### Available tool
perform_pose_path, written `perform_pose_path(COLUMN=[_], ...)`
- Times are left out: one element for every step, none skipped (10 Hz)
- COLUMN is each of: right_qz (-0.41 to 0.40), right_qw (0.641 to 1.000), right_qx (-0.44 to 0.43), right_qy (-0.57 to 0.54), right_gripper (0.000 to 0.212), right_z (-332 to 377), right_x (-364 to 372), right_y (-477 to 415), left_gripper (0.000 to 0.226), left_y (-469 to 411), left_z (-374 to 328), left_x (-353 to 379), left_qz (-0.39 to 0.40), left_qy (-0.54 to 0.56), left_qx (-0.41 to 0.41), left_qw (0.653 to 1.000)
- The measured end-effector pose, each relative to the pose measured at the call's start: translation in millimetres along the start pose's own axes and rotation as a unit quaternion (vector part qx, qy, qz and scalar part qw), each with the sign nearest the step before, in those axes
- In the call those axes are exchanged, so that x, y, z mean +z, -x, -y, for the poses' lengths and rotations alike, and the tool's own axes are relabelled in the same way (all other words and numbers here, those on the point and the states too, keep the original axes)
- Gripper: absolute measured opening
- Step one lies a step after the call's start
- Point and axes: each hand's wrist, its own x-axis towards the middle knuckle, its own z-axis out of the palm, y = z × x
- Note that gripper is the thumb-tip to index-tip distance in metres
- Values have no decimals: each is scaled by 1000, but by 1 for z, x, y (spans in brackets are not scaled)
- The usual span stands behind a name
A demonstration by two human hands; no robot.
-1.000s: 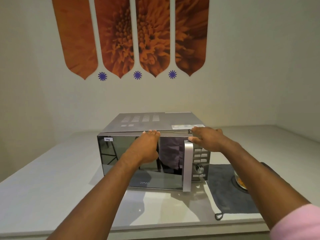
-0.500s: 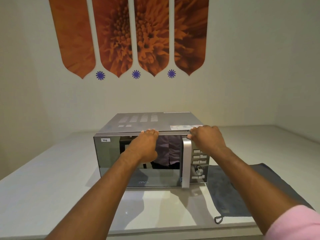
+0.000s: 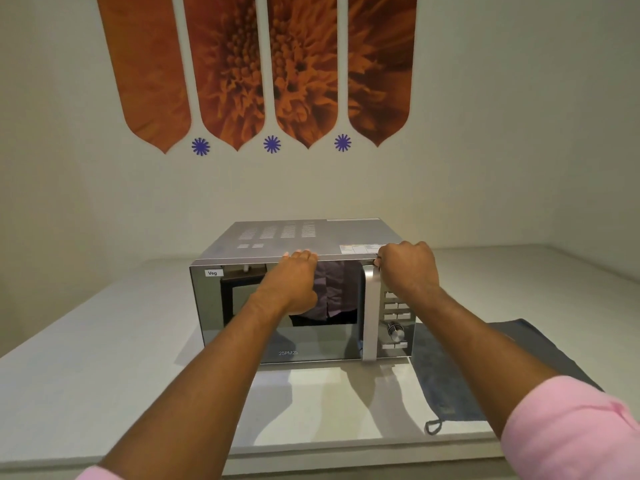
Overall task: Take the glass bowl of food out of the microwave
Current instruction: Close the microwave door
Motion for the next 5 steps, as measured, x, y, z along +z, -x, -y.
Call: perform_pose_path(right_qz=[1, 2, 25, 60, 62], right_qw=[1000, 1000, 999, 997, 993], right_qx=[2, 1, -6, -12, -15], right_qy=[-4, -11, -25, -55, -100], right_gripper=[18, 19, 25, 29, 31], right_z=[0, 0, 0, -4, -10], right_x=[0, -4, -11, -14, -24], right_y=[5, 5, 8, 6, 7], left_gripper=[88, 82, 62, 60, 74], left_y=[3, 9, 11, 6, -1], left_z=[-1, -5, -8, -8, -8], left_x=[-1, -3, -5, -7, -9], left_qz=[0, -4, -47, -89, -155], left_qy=[8, 5, -27, -57, -77], left_qx=[-1, -9, -9, -2, -4], left_qw=[1000, 1000, 998, 994, 985])
